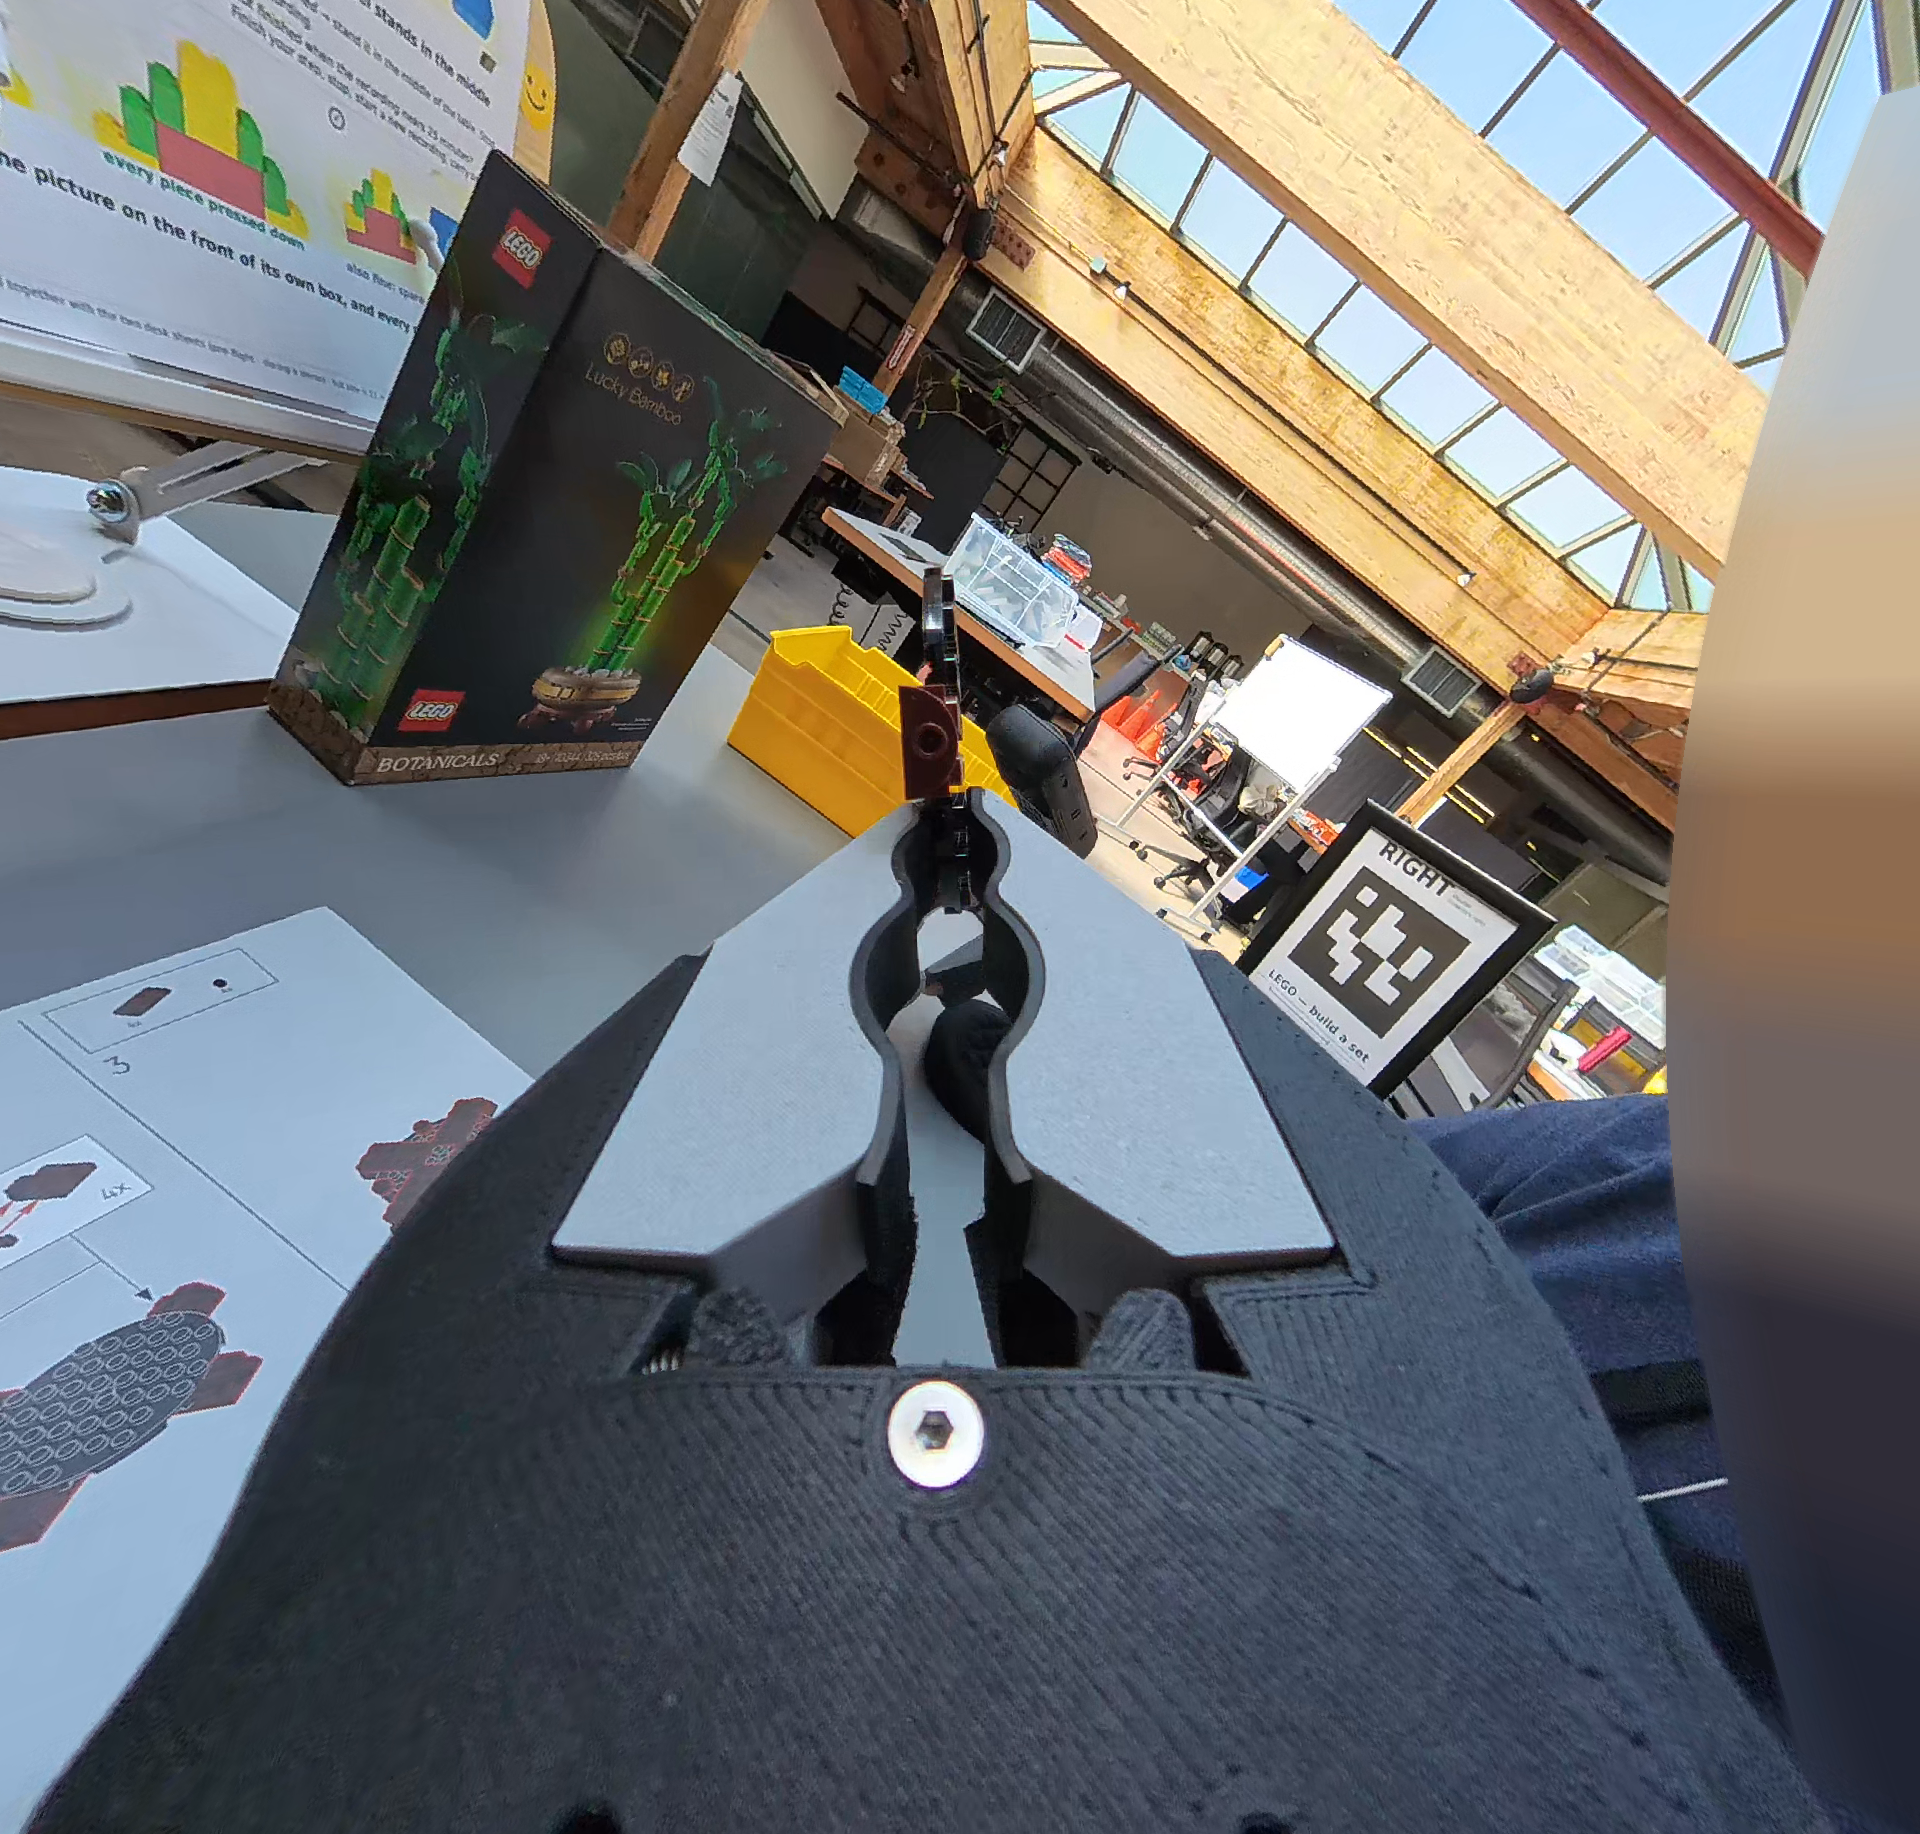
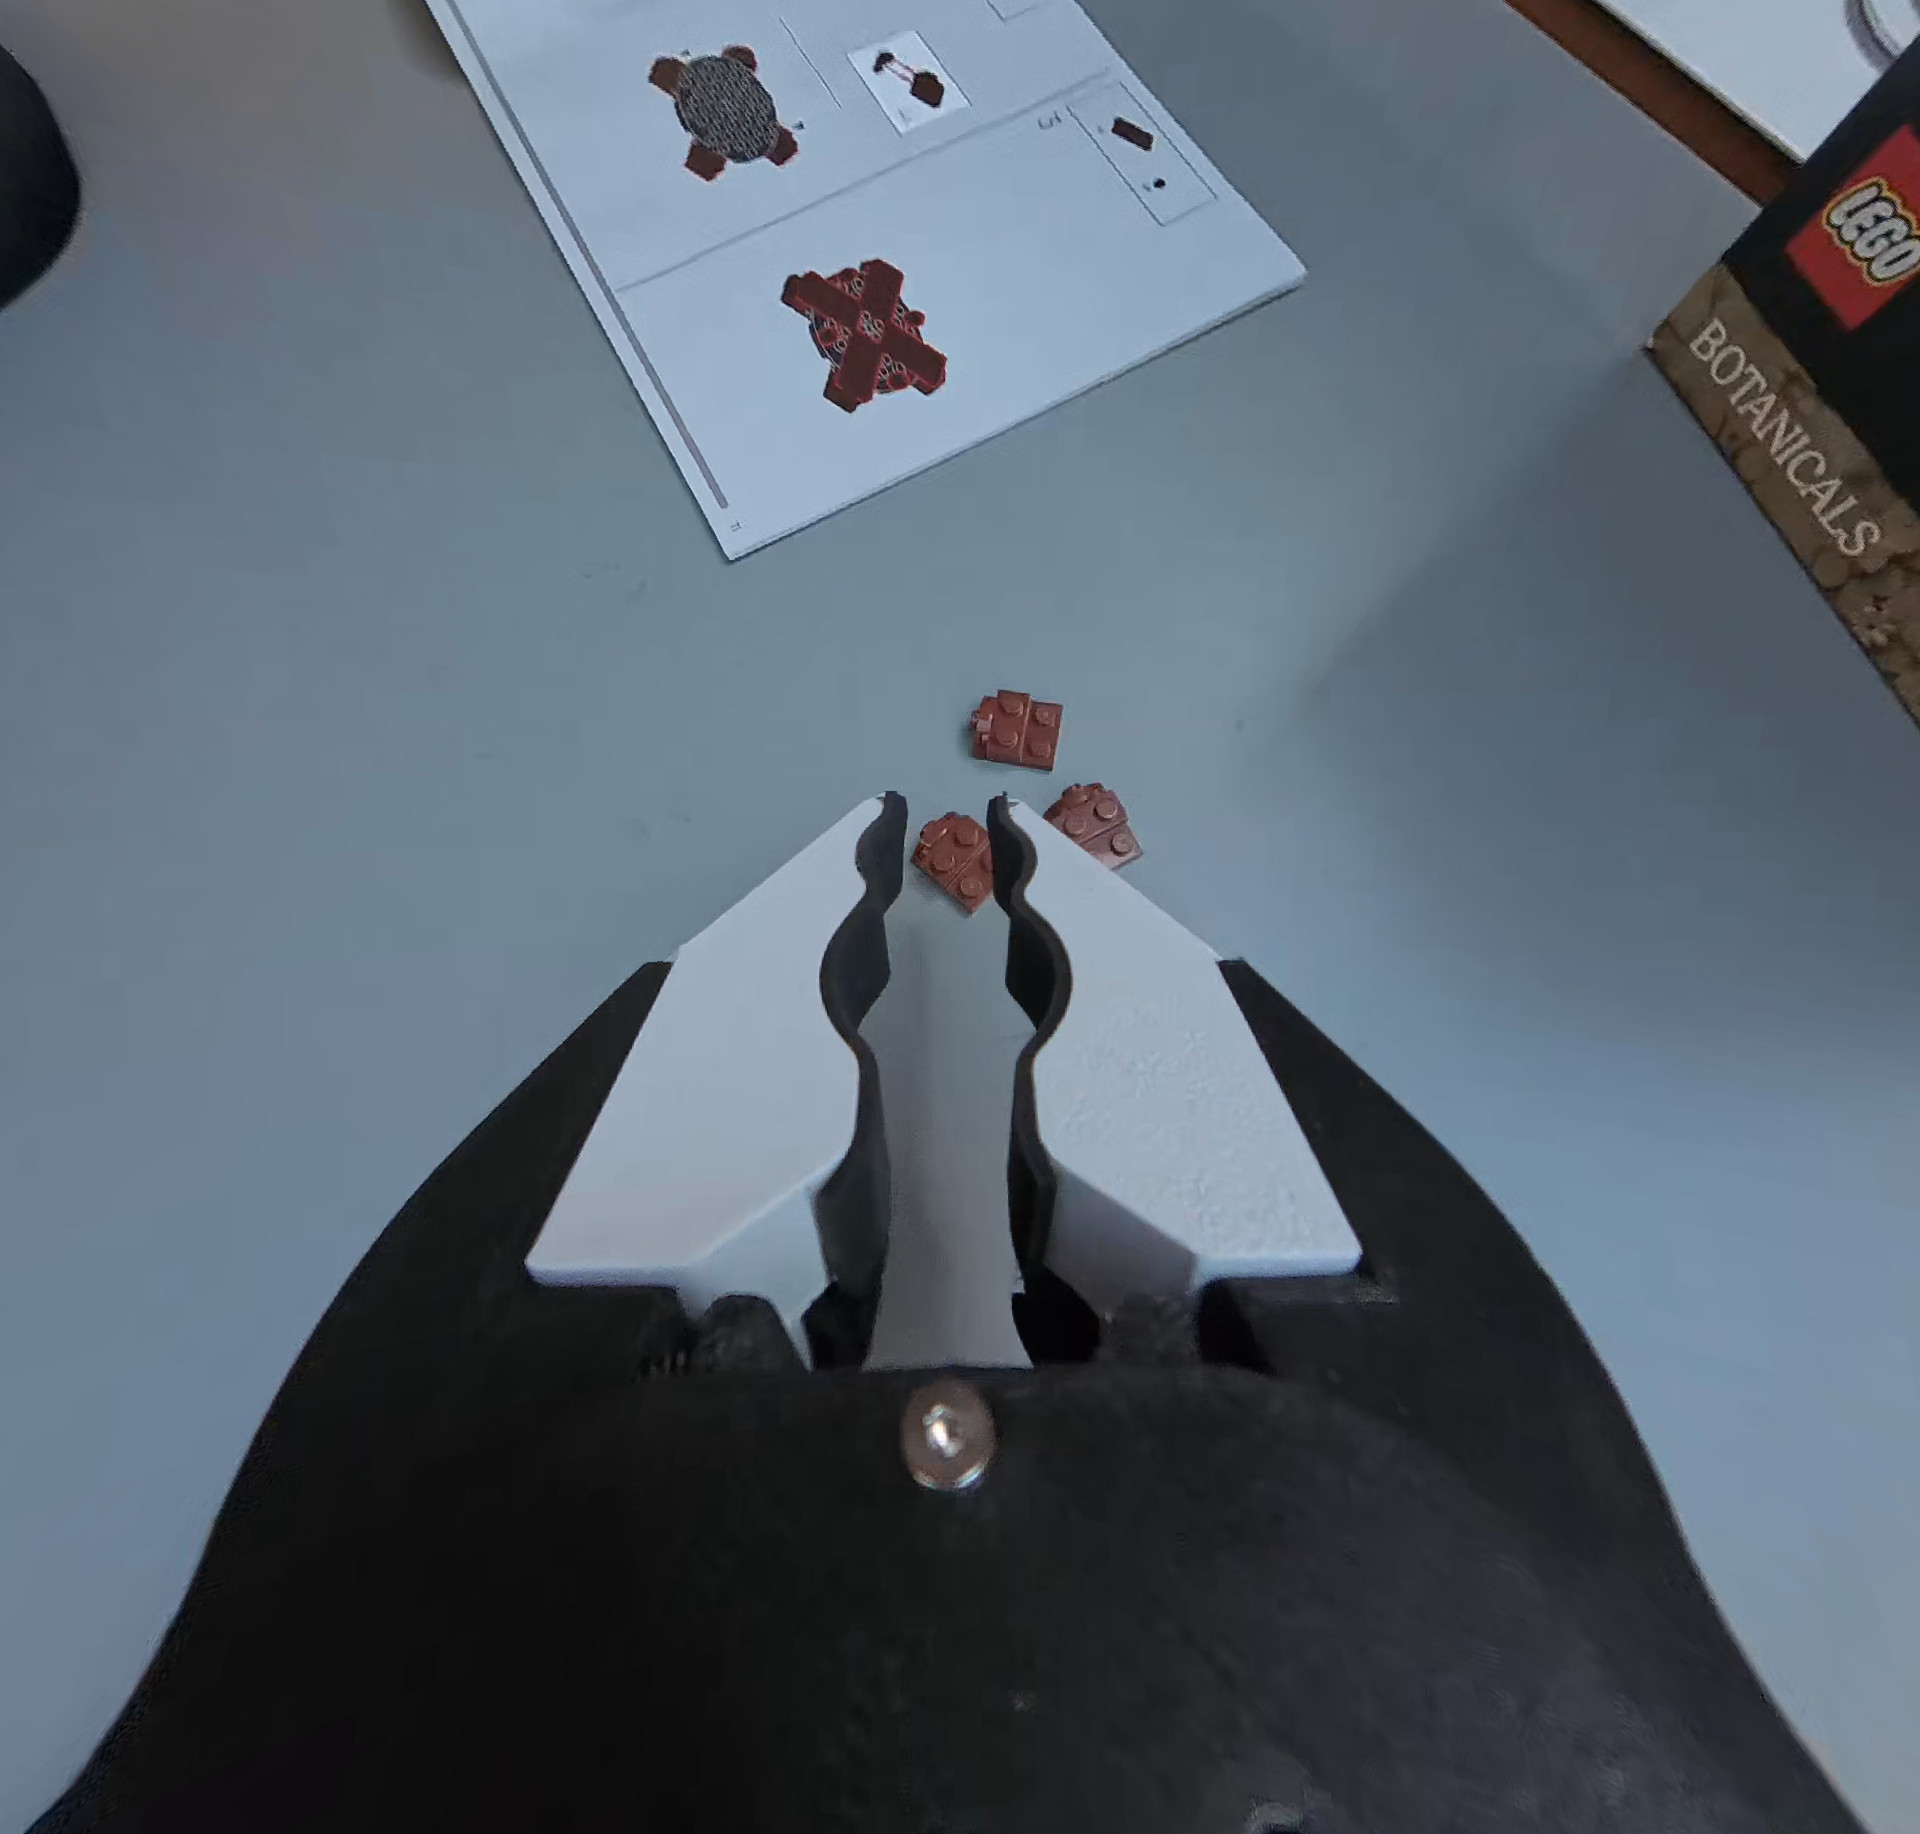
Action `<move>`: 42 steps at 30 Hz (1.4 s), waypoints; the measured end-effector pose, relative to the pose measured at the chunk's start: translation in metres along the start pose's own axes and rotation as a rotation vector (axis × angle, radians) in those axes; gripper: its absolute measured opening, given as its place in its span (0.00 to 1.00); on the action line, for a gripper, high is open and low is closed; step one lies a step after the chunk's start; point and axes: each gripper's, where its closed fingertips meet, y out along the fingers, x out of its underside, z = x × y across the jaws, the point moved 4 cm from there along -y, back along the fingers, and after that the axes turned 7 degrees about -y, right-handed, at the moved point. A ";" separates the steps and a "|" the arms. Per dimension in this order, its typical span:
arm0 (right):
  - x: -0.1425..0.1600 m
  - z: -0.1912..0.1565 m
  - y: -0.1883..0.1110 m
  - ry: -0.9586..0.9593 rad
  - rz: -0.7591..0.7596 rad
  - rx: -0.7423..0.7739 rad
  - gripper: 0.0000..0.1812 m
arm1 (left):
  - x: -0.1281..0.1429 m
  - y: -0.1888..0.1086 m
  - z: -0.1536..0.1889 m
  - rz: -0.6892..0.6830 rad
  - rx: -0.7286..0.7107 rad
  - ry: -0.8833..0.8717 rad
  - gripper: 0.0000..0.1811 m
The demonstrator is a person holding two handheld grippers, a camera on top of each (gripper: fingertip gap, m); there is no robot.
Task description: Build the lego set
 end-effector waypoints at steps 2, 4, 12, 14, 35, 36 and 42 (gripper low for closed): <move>0.007 -0.008 0.006 -0.077 -0.065 0.054 0.11 | 0.001 0.000 0.003 -0.002 0.006 0.004 0.01; 0.018 -0.006 0.011 -0.099 -0.139 0.085 0.11 | 0.001 0.000 0.006 -0.003 0.013 0.005 0.01; 0.018 -0.003 0.018 0.081 -0.134 0.128 0.10 | 0.000 -0.001 0.014 -0.009 0.017 0.039 0.01; 0.014 -0.010 0.018 0.028 -0.129 0.093 0.06 | 0.000 -0.001 0.015 -0.009 0.020 0.037 0.01; 0.010 -0.020 0.028 0.378 -0.157 0.404 0.20 | 0.005 0.003 0.021 -0.030 0.050 0.024 0.01; 0.011 -0.019 0.028 0.356 -0.175 0.415 0.19 | 0.006 0.003 0.022 -0.032 0.053 0.023 0.01; 0.026 -0.009 0.008 0.153 -0.284 0.396 0.14 | 0.005 0.001 0.025 -0.033 0.064 0.028 0.01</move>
